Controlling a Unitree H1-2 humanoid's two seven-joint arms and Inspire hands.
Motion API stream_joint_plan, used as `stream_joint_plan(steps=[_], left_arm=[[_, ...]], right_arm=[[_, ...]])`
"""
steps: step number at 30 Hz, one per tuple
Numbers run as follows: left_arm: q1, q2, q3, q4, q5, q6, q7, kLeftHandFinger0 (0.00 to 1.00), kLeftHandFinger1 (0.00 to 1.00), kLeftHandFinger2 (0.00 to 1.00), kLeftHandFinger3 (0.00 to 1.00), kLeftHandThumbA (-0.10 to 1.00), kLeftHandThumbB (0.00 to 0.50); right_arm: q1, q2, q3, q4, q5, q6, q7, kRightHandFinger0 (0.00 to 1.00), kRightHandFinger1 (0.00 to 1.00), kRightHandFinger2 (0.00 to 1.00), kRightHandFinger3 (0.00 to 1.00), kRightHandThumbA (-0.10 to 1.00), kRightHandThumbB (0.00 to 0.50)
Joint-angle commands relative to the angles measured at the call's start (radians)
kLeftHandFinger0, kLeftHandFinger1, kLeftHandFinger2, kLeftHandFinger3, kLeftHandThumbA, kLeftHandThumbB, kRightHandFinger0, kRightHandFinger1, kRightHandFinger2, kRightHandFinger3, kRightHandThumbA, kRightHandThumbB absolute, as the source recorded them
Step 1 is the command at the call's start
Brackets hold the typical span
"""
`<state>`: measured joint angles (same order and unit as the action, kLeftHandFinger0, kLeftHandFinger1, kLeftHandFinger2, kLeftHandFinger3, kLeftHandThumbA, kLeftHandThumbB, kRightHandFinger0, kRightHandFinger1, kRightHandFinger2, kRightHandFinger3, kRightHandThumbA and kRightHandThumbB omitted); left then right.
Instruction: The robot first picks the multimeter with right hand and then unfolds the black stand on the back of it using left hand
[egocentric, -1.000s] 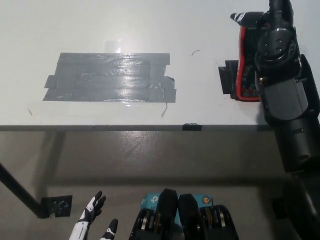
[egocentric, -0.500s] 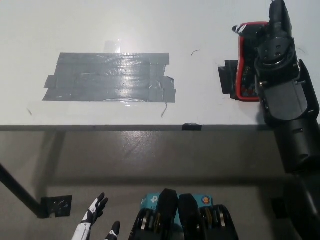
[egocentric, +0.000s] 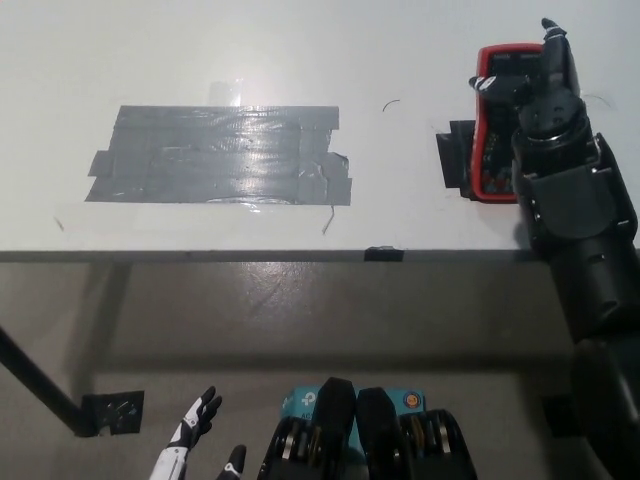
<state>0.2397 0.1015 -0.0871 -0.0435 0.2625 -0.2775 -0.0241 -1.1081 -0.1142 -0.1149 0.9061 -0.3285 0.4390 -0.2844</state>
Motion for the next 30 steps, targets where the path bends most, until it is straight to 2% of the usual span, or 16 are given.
stream_joint_plan(steps=[1,5,7,12,13,18,22,24,26,27,28,29,30], left_arm=[[-0.001,-0.002,-0.003,-0.006,0.014,-0.049,0.025,1.0,1.0,1.0,1.0,0.64,0.142],[0.003,-0.003,-0.004,-0.012,0.007,-0.042,0.02,1.0,1.0,1.0,1.0,0.64,0.15],[-0.003,-0.003,-0.003,-0.007,0.014,-0.05,0.027,1.0,1.0,1.0,1.0,0.64,0.15],[-0.01,-0.001,-0.004,-0.009,0.015,-0.053,0.023,1.0,1.0,1.0,1.0,0.63,0.141],[-0.01,-0.002,-0.005,-0.01,0.017,-0.051,0.023,1.0,1.0,1.0,1.0,0.65,0.156],[-0.021,-0.003,-0.001,-0.006,0.019,-0.052,0.027,1.0,1.0,1.0,1.0,0.65,0.166],[-0.024,-0.003,-0.001,0.004,0.009,-0.068,0.026,1.0,1.0,0.98,1.0,0.63,0.166],[-0.025,-0.001,-0.001,0.006,0.012,-0.069,0.026,1.0,1.0,0.98,1.0,0.64,0.17],[-0.025,-0.001,-0.001,0.004,0.016,-0.068,0.026,1.0,1.0,0.98,1.0,0.64,0.17],[-0.026,0.0,-0.001,0.003,0.02,-0.069,0.027,1.0,1.0,0.98,1.0,0.64,0.164],[-0.034,0.0,0.001,0.002,0.019,-0.063,0.026,1.0,1.0,0.98,1.0,0.64,0.165],[-0.036,0.0,0.002,0.006,0.02,-0.069,0.028,1.0,1.0,0.97,1.0,0.64,0.164],[-0.04,-0.001,0.003,0.008,0.018,-0.071,0.029,1.0,1.0,0.97,1.0,0.64,0.165]], right_arm=[[-0.09,-0.027,0.017,0.033,0.026,-0.062,-0.025,1.0,1.0,1.0,1.0,0.83,0.473],[-0.105,-0.032,0.043,0.066,0.023,-0.047,-0.017,1.0,1.0,1.0,1.0,0.89,0.491],[-0.116,-0.034,0.054,0.093,0.024,-0.064,-0.015,1.0,1.0,1.0,1.0,0.89,0.484],[-0.126,-0.03,0.069,0.109,0.021,-0.066,-0.048,1.0,1.0,1.0,1.0,0.84,0.492],[-0.128,-0.027,0.071,0.112,0.022,-0.063,-0.053,1.0,1.0,1.0,1.0,0.83,0.494],[-0.142,-0.017,0.07,0.127,0.038,-0.046,-0.05,1.0,1.0,1.0,1.0,0.84,0.5],[-0.146,-0.011,0.056,0.156,0.061,-0.052,-0.051,1.0,1.0,1.0,1.0,0.82,0.466],[-0.139,-0.009,0.06,0.159,0.064,-0.064,-0.051,1.0,1.0,1.0,1.0,0.81,0.475],[-0.137,-0.008,0.056,0.176,0.073,-0.071,-0.059,1.0,1.0,1.0,1.0,0.8,0.464],[-0.131,0.003,0.024,0.179,0.094,-0.082,-0.114,1.0,1.0,1.0,1.0,0.68,0.475],[-0.133,0.001,0.02,0.204,0.099,-0.111,-0.128,1.0,1.0,1.0,1.0,0.58,0.403],[-0.131,0.0,0.018,0.223,0.101,-0.124,-0.139,1.0,1.0,1.0,1.0,0.53,0.351],[-0.137,-0.006,0.02,0.262,0.099,-0.106,-0.143,1.0,1.0,1.0,1.0,0.44,0.283]])
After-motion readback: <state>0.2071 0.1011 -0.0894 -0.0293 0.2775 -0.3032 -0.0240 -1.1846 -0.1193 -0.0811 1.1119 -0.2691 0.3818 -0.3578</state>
